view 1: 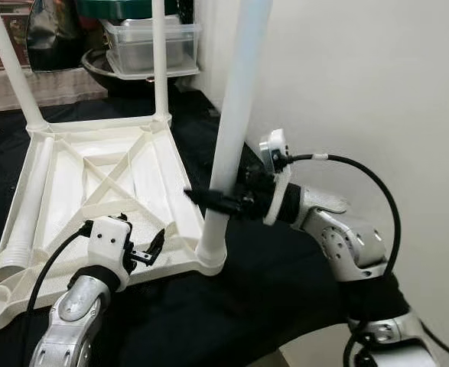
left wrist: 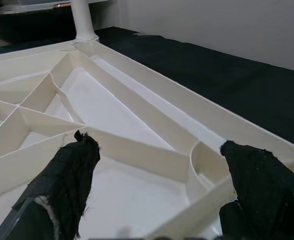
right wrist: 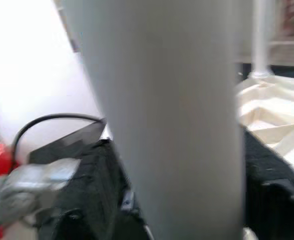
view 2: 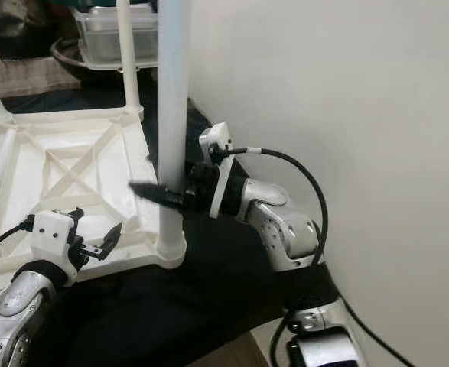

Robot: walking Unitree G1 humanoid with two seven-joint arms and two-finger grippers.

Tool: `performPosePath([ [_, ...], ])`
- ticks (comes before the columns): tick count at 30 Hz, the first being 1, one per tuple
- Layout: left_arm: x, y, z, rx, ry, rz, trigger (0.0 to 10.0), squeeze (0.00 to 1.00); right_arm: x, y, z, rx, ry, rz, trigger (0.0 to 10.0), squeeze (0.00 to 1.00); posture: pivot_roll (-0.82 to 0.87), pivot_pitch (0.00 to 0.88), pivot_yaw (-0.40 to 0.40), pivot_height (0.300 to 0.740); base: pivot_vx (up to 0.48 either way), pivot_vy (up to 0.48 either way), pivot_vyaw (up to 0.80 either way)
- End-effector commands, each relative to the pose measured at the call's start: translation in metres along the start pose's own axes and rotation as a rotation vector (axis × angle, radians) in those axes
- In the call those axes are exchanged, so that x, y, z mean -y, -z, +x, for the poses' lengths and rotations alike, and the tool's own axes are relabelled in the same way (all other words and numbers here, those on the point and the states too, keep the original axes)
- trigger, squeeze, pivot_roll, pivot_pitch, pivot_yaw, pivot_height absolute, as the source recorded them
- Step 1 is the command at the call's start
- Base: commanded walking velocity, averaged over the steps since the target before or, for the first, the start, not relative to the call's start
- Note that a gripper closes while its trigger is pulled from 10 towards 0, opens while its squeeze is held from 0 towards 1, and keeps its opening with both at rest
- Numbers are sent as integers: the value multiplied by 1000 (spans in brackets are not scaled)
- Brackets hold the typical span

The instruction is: Building children table

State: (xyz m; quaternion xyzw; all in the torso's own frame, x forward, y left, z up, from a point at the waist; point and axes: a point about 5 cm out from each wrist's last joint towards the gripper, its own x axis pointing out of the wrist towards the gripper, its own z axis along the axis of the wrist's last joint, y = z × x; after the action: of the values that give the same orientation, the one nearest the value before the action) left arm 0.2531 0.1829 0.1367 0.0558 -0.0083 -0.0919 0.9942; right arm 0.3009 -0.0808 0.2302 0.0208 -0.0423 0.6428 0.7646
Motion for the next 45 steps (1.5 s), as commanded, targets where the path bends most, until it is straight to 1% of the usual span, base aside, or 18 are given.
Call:
performPosePath([
  [1,3,4,-3,-14,2,-12,10000,0,-8,22,10,-44,-62,60,0,0,127,0,-119,740,0,0,0],
  [4,2,5,-5,-17,-2,-11,10000,0,9,32,18,-65,157,83,0,0,129,0,-114,740,0,0,0],
  [8,0,6,-7,-23,1,-11,10000,0,68,59,-21,-131,1160,169,0,0,115,0,-102,740,0,0,0],
  [15,2,7,-5,-24,8,-12,10000,0,51,58,-47,-58,1389,114,0,0,111,0,-97,740,0,0,0],
  [16,2,7,-5,-24,10,-12,10000,0,41,52,-36,-18,1299,94,10000,0,111,0,-97,740,0,0,0],
  [19,2,8,-4,-25,15,-14,10000,0,18,34,-3,168,948,81,10000,0,86,0,-77,740,0,0,0],
  [20,2,8,-3,-26,19,-14,10000,0,12,26,4,236,803,98,10000,1000,84,0,-76,740,0,0,0],
  [24,2,8,-2,-26,23,-14,10000,0,10,21,8,274,734,110,10000,1000,82,0,-76,740,0,0,0],
  [25,2,8,-2,-26,25,-15,10000,0,9,13,10,249,532,123,10000,0,83,0,-77,740,0,0,0],
  [28,2,8,-2,-26,25,-15,10000,0,9,13,10,249,532,123,10000,0,83,0,-77,740,0,0,0],
  [31,1,7,-2,-20,17,-16,10000,0,-6,8,2,69,-20,110,10000,0,100,0,-98,740,0,0,0],
  [33,1,7,-2,-20,17,-16,10000,0,-6,8,2,69,-20,110,10000,0,100,0,-98,740,0,0,0],
  [34,1,7,-3,-18,14,-16,10000,0,-13,16,0,26,-92,116,4196,0,111,0,-107,740,0,0,0],
  [35,1,7,-3,-18,14,-16,10000,0,-13,16,0,26,-92,116,4196,0,111,0,-107,740,0,0,0],
  [36,1,7,-3,-17,11,-17,10000,0,-17,23,1,8,-106,130,0,0,121,0,-114,740,0,0,0],
  [38,1,7,-3,-17,11,-17,10000,0,-17,23,1,8,-106,130,0,0,121,0,-114,740,0,0,0],
  [42,1,7,-5,-19,12,-18,10000,0,4,43,9,-17,258,128,0,0,117,0,-103,740,0,0,0],
  [45,1,7,-5,-22,21,-20,10000,0,43,74,-15,-151,968,171,0,0,102,0,-92,740,0,0,0],
])
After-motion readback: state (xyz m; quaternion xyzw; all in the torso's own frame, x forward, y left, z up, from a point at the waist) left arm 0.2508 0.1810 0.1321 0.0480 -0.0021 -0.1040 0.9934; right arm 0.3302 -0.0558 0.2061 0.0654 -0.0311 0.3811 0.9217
